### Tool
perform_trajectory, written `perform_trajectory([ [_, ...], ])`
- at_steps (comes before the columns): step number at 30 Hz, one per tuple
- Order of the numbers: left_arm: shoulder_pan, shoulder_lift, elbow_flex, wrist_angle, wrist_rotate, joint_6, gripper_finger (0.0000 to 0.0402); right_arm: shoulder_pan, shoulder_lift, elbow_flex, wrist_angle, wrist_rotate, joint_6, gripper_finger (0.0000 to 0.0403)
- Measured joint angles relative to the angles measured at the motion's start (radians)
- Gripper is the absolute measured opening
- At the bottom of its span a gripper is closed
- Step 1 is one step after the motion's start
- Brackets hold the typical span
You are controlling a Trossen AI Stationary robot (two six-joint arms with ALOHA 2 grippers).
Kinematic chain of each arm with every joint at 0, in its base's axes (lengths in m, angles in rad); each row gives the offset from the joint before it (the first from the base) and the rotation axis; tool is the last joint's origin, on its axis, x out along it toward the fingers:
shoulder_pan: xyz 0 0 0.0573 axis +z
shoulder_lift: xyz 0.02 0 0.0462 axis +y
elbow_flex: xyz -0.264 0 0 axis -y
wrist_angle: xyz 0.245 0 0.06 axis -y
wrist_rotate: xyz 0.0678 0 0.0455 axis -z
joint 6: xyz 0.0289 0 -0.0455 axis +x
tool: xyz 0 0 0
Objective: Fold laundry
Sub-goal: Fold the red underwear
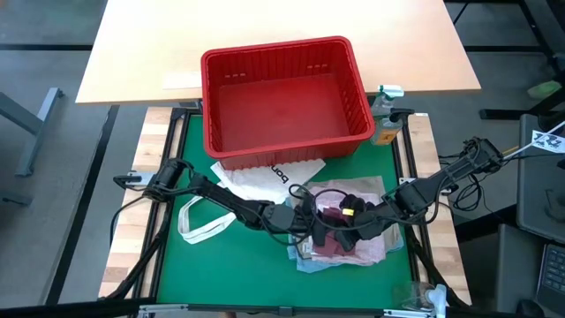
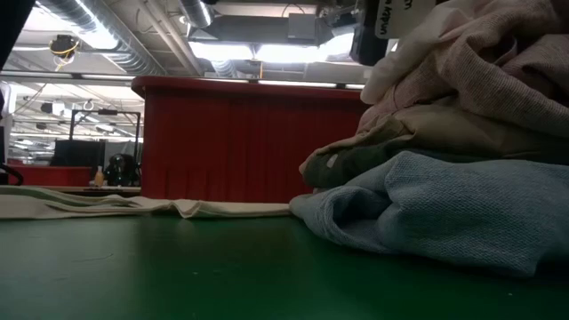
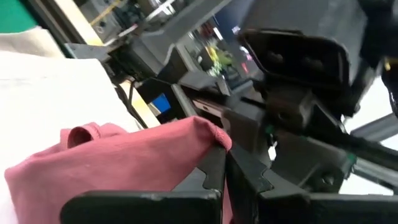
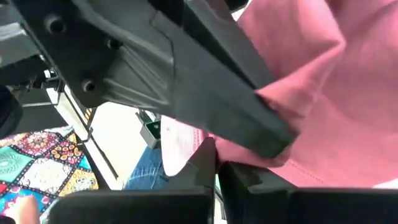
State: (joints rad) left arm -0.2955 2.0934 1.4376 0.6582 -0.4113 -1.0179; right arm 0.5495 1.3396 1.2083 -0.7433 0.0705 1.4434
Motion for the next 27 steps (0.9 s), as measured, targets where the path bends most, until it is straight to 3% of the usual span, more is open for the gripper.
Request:
perform_trajectory([
  [11, 0.008, 0.000, 0.000, 0.000, 0.129, 0.245, 0.0006, 0.001, 0.000, 0.000, -0.047, -0.033, -0.003, 0.0003],
  [18, 0.044, 0.000, 0.000, 0.001, 0.318, 0.406, 0.0054, 0.001, -0.023, 0.000, -0.070, -0.048, -0.003, 0.0002],
  [27, 0.080, 0.000, 0.000, -0.004, 0.433, 0.428, 0.0093, 0.001, -0.064, 0.000, -0.266, -0.029, -0.001, 0.0001],
])
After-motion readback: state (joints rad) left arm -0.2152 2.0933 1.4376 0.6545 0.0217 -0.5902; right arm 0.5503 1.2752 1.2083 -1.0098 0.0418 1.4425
